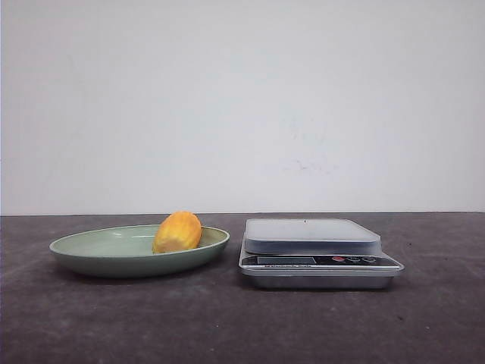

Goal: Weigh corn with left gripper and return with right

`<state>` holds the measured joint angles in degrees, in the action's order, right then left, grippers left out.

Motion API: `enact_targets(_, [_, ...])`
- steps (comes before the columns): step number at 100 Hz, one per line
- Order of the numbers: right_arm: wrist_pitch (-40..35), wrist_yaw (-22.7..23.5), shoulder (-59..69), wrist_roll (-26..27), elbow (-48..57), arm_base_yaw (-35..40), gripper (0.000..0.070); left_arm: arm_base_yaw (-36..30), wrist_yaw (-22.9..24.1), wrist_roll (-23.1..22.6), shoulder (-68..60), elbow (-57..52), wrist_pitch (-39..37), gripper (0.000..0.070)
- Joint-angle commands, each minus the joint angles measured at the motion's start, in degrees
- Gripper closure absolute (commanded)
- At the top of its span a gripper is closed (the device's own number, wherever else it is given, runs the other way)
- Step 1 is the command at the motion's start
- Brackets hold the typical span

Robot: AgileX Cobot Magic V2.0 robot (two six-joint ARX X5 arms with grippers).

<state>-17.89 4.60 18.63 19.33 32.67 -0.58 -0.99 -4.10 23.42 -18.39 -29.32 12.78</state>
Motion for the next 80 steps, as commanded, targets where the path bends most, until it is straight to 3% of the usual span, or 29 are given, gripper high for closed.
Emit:
enact_targets(1, [-1.86, 2.19, 4.48, -1.27, 6.29, 0.09, 0.0697, -0.04, -2.1, -2.12, -4.83, -7.02, 1.11, 0.0669])
enact_targets(4, [-2.93, 3.21, 6.21, -1.88, 8.81, 0.09, 0.0693, -0.04, -3.43, -3.32, -6.99, -9.94, 2.36, 0.0612])
enact_targets(8, [-4.07, 4.07, 8.2, -1.75, 11.74, 0.09, 0.0659, -0.04, -4.96, -4.76, -9.73, -13.7, 4.42, 0.0471])
enact_targets(12, [-4.96, 4.96, 10.01, -1.9, 14.36, 0.11, 0.0556, -0.07, -5.62, -4.94, -12.33, -17.09, 6.56, 0.0314])
enact_targets(16, [-5.77, 5.53, 11.54, -2.45, 16.57, 0.33, 0.0417, -0.17, -6.4, -4.98, -14.64, -20.09, 8.74, 0.0236])
enact_targets(19, [-6.36, 6.23, 12.48, -3.15, 18.01, 0.63, 0.0324, -0.31, -7.04, -4.96, -16.26, -22.05, 10.14, 0.0231])
enact_targets(22, [-6.97, 6.86, 13.22, -3.63, 19.19, 1.05, 0.0282, -0.57, -8.15, -5.01, -17.77, -23.78, 11.06, 0.0233])
enact_targets(45, [-10.1, 9.09, 16.44, -5.4, 22.73, 5.53, 0.0281, -9.14, -8.85, -7.74, -30.99, -33.0, 14.01, 0.0237])
enact_targets(62, [-12.83, 9.14, 17.27, -5.42, 22.73, 6.99, 0.0281, -17.92, -0.74, -8.22, -42.75, -34.16, 13.33, 0.0242])
enact_targets(80, [-14.12, 9.35, 17.27, -5.44, 22.73, 7.98, 0.0281, -24.94, 3.26, -9.22, -56.04, -34.16, 10.4, 0.024])
